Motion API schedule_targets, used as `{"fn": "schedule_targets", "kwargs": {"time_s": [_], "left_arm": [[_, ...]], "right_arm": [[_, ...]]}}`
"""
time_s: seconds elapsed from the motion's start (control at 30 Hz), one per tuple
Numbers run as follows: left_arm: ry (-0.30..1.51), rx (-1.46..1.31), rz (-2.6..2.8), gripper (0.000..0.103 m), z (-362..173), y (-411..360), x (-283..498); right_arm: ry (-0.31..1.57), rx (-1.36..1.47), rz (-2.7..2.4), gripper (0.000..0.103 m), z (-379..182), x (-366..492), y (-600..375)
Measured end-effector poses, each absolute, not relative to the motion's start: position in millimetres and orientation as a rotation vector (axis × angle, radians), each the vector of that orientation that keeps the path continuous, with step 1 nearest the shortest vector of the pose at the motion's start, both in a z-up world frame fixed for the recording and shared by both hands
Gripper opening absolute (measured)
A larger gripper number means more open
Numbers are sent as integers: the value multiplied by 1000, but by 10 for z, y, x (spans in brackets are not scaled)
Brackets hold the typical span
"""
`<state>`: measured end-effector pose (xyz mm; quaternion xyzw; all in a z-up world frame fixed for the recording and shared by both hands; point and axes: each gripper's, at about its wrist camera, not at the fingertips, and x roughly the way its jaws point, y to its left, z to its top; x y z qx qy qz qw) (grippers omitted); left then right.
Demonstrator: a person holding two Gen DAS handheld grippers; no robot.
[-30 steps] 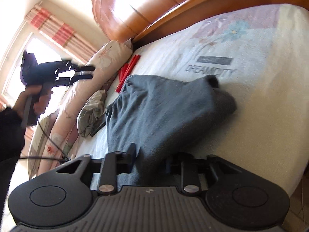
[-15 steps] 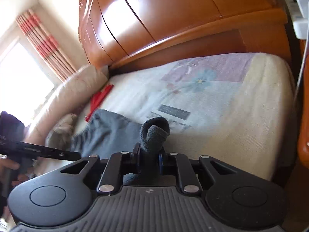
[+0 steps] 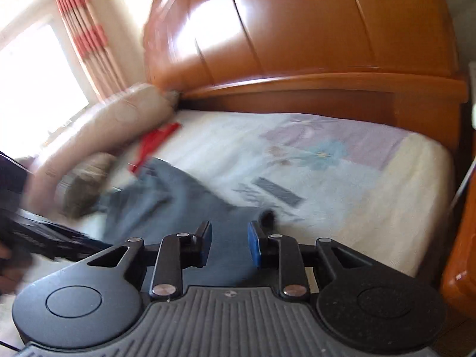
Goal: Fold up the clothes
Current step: 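Lower the sweatpants onto the bed and open both grippers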
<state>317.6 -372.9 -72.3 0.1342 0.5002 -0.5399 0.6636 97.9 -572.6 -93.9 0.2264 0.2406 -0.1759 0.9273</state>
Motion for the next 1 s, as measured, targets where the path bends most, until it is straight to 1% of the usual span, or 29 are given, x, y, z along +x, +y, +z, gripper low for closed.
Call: {"fn": "schedule_targets", "kwargs": {"time_s": [0.03,0.1,0.23,0.33,0.43,0.53,0.6,0.67,0.77,0.9,1.0], "left_arm": [[1126,296,-1205,56,-711,-3690,3205],[1111,269,-1168,55,-643,-3610,3275],[1041,210,-1149,55,-537,-3582,3412],[1019,201,-1129,56,-586,-3655,3543],[977,291,-1065,56,-706,-3689,3588],[964,320,-1032,57,-722,-3625,3595],[977,315,-1023,56,-669,-3608,3570],[978,310,-1063,56,-612,-3673,3497],[974,302,-1143,57,-527,-3798,3372],[956,302,-1249,60,-458,-4032,3196],[927,317,-1269,59,-478,-4193,3138]], "right_arm": [[507,455,-397,30,-973,975,-5792],[475,518,-382,31,-923,889,-5912],[423,463,-294,31,-666,821,-5692],[472,414,-155,33,-640,955,-5394],[543,322,-148,43,-765,1066,-5189],[578,251,-165,44,-830,1049,-5107],[575,226,-168,45,-773,992,-5071],[564,194,-129,48,-718,987,-4970],[589,168,-83,52,-773,1038,-4839],[607,161,-97,52,-884,1013,-4821],[612,177,-96,53,-850,975,-4833]]}}
